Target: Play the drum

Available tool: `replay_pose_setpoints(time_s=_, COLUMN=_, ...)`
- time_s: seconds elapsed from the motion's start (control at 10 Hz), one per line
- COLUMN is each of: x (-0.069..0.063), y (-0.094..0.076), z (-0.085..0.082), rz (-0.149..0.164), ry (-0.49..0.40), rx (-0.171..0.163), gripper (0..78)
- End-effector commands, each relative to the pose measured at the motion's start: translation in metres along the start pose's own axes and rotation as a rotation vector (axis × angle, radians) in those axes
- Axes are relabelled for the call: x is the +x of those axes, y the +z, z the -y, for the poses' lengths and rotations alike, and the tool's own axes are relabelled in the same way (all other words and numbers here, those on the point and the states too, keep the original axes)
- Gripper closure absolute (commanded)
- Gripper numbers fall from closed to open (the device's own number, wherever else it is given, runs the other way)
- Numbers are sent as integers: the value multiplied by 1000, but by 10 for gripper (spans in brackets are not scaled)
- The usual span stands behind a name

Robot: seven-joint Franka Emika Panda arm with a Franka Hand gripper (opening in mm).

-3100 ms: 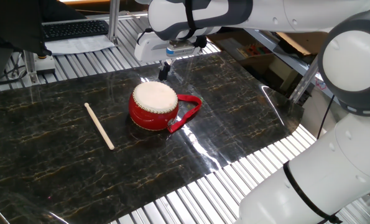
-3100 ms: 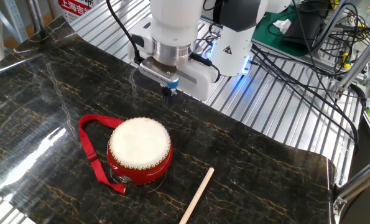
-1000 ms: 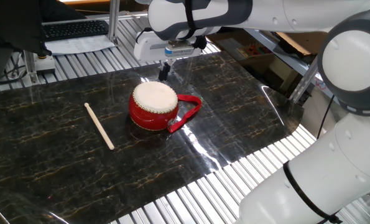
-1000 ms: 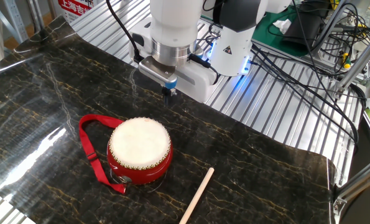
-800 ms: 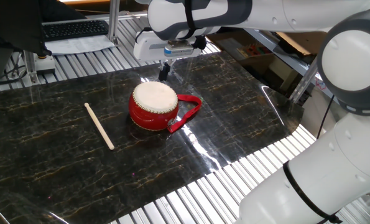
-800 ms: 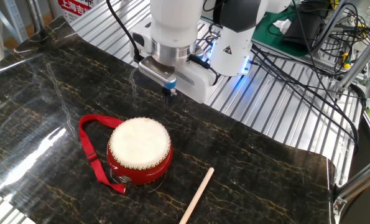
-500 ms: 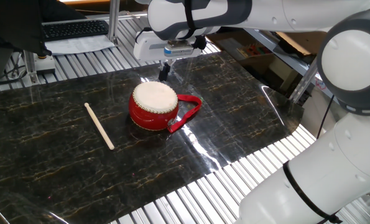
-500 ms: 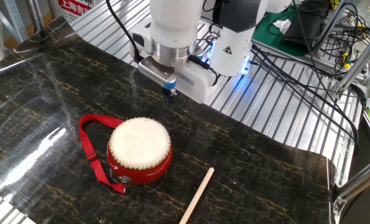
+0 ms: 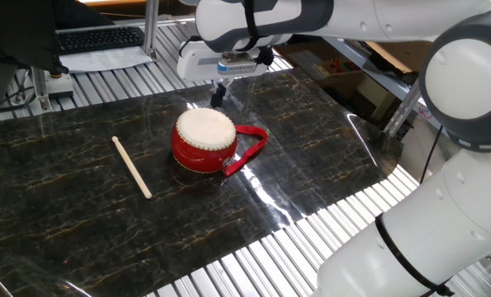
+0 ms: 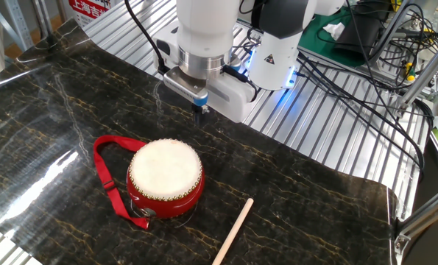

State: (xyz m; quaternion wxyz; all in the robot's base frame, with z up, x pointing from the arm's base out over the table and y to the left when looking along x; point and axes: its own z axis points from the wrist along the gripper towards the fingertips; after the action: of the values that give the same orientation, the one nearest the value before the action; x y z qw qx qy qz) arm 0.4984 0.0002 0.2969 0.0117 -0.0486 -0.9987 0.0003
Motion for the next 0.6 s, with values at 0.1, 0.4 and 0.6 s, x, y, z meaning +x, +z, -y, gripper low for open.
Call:
replay_pose_setpoints(time_s=0.1, x=-1, y=-2, z=0, rz=6, ry=4, rx=-13, gripper=776)
replay_pose_setpoints(time_s=0.4, x=-1, y=-2, z=0, rz=13, ry=5, rx=-16, gripper=776)
replay_pose_setpoints(time_s=0.6, x=-1, y=-2, z=0, rz=18, ry=4, rx=-17, gripper=776)
